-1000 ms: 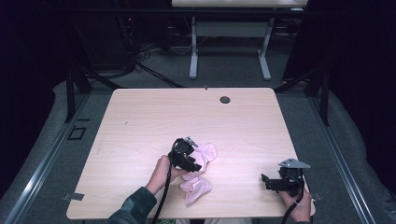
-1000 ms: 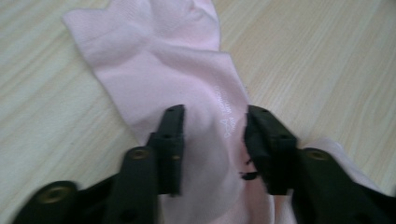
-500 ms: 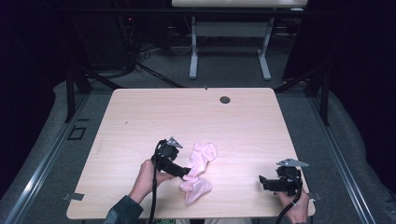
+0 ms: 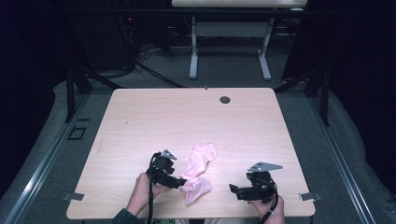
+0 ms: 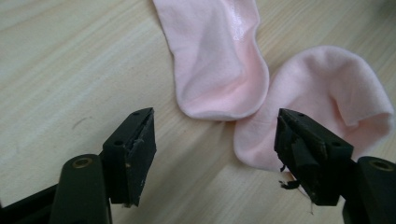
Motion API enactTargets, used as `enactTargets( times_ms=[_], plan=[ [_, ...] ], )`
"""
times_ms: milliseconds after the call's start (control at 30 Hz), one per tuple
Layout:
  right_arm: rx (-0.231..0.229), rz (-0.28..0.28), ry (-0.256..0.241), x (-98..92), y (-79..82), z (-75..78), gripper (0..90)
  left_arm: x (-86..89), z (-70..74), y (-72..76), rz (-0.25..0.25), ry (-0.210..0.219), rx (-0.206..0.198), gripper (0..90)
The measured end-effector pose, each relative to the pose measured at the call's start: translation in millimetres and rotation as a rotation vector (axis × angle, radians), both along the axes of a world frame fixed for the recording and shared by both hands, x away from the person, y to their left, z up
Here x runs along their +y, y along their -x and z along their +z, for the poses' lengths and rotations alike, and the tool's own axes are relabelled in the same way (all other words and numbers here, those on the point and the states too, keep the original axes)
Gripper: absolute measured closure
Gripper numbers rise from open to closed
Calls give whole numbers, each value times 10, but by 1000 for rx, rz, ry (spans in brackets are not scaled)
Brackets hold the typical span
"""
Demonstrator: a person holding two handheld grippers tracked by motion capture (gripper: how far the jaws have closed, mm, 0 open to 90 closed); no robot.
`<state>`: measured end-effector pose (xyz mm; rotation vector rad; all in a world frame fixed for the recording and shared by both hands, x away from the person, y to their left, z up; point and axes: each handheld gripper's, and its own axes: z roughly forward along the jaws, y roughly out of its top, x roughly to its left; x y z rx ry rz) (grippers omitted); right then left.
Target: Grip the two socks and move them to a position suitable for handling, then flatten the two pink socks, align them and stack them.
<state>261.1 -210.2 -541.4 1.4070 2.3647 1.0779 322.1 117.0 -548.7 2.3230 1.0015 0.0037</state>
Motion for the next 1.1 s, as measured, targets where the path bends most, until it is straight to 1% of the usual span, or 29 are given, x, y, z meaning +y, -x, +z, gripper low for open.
enactTargets(
  times_ms=[33,67,100,133,167,233,267,300,400,433,467,500,533,567,600,633,667,700,733,767,800,833,867,900,933,967,1033,1067,1100],
  plan=[
    [3,33,18,108,-4,-11,200,-7,-12,20,0,5,4,326],
    [12,47,21,155,-6,-12,222,-10,-25,32,-4,6,5,327],
    [12,47,21,155,-6,-12,222,-17,-35,45,-3,6,7,327],
    [11,70,30,235,-22,-24,254,-21,-41,55,-2,9,7,355],
    [11,70,30,235,-22,-24,254,-25,-45,64,-1,15,8,355],
    [30,92,32,306,-37,-29,291,-36,-46,80,-11,8,3,380],
    [39,113,35,382,-54,-43,321,-47,-50,88,-16,12,6,413],
    [39,113,35,382,-54,-43,321,-56,-54,91,-18,6,4,413],
    [57,150,52,486,-73,-60,392,-87,-79,97,-29,-12,10,475],
    [64,164,65,517,-83,-67,412,-99,-89,103,-27,-12,13,493],
    [78,171,63,557,-92,-79,430,-106,-98,103,-30,-18,11,511],
    [96,192,79,624,-119,-98,453,-113,-109,104,-31,-21,13,554],
    [96,192,79,624,-119,-98,453,-120,-116,108,-31,-21,10,554],
    [100,194,85,661,-132,-110,455,-124,-115,110,-36,-27,5,573],
    [107,209,91,687,-146,-113,463,-132,-113,113,-41,-36,0,595],
    [105,203,95,756,-167,-133,482,-140,-110,117,-46,-43,-4,636],
    [105,203,95,756,-167,-133,482,-147,-111,123,-46,-46,-6,636],
    [121,223,99,785,-204,-151,506,-153,-110,133,-50,-52,-12,680],
    [118,220,102,805,-217,-167,525,-159,-110,144,-58,-60,-18,705],
    [118,220,102,805,-217,-167,525,-166,-111,157,-59,-64,-24,705],
    [126,227,89,839,-231,-189,573,-171,-114,170,-63,-67,-34,754],
    [127,236,102,853,-236,-196,581,-176,-115,182,-63,-71,-40,776],
    [136,243,98,867,-234,-200,604,-175,-124,196,-65,-66,-48,800],
    [139,256,100,877,-234,-206,630,-175,-124,196,-65,-66,-48,826],
    [136,256,88,891,-228,-221,666,-173,-128,203,-66,-64,-52,845],
    [136,256,88,891,-228,-221,666,-174,-134,211,-63,-58,-55,845],
    [146,270,74,885,-235,-231,749,-169,-138,224,-64,-54,-62,864],
    [144,267,70,880,-237,-237,785,-166,-138,229,-58,-49,-68,867],
    [143,263,55,880,-235,-240,820,-160,-136,230,-57,-43,-70,869]
  ],
)
